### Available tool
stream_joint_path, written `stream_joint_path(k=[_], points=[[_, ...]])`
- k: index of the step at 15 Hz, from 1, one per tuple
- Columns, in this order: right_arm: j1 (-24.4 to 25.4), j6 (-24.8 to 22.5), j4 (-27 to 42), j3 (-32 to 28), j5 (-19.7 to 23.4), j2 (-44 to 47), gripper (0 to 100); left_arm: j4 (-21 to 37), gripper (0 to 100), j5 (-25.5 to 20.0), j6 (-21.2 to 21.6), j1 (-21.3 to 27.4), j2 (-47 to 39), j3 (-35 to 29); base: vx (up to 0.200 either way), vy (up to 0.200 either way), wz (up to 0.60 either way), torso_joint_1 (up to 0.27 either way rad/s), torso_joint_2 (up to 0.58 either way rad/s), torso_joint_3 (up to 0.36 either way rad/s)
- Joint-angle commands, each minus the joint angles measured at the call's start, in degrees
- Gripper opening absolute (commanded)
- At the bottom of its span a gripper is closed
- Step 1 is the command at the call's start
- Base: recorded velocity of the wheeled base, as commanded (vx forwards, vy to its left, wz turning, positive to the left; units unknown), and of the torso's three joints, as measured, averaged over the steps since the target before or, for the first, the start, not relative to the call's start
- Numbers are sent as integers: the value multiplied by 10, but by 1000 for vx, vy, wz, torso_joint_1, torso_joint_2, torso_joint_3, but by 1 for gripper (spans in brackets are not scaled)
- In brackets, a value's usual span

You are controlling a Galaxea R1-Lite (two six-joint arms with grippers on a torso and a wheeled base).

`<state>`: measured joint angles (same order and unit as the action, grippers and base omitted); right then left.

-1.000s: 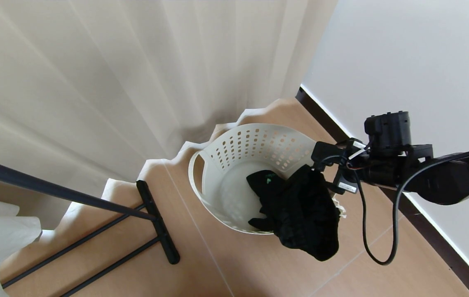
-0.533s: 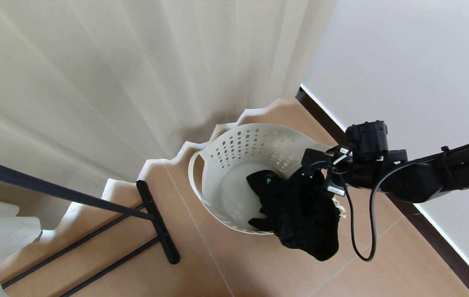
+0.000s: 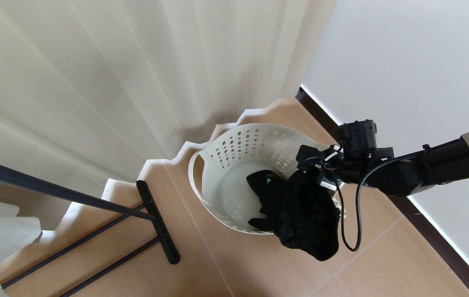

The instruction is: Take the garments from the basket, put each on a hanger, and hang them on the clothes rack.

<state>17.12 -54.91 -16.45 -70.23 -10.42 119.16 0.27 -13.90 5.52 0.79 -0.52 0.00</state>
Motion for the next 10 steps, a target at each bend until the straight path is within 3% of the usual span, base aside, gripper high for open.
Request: stream_joint_path(k=[1, 4, 6, 7, 8, 10], points=[[0, 1, 0, -5, 0, 4, 0, 0, 100, 0, 0, 0, 0, 0, 0, 0, 0, 0, 0, 0], [4, 34, -1, 11, -33, -12, 0, 0, 100, 0, 0, 0, 0, 0, 0, 0, 0, 0, 0, 0], [64, 143, 2, 105, -77, -126, 0, 0, 100, 0, 0, 0, 1, 0, 0, 0, 0, 0, 0, 0], [78, 168, 4, 131, -81, -158, 0, 0, 100, 0, 0, 0, 0, 0, 0, 0, 0, 0, 0, 0], [130, 224, 9, 207, -94, -256, 0, 0, 100, 0, 0, 0, 0, 0, 0, 0, 0, 0, 0, 0], [196, 263, 7, 275, -117, -372, 0, 0, 100, 1, 0, 1, 1, 0, 0, 0, 0, 0, 0, 0]])
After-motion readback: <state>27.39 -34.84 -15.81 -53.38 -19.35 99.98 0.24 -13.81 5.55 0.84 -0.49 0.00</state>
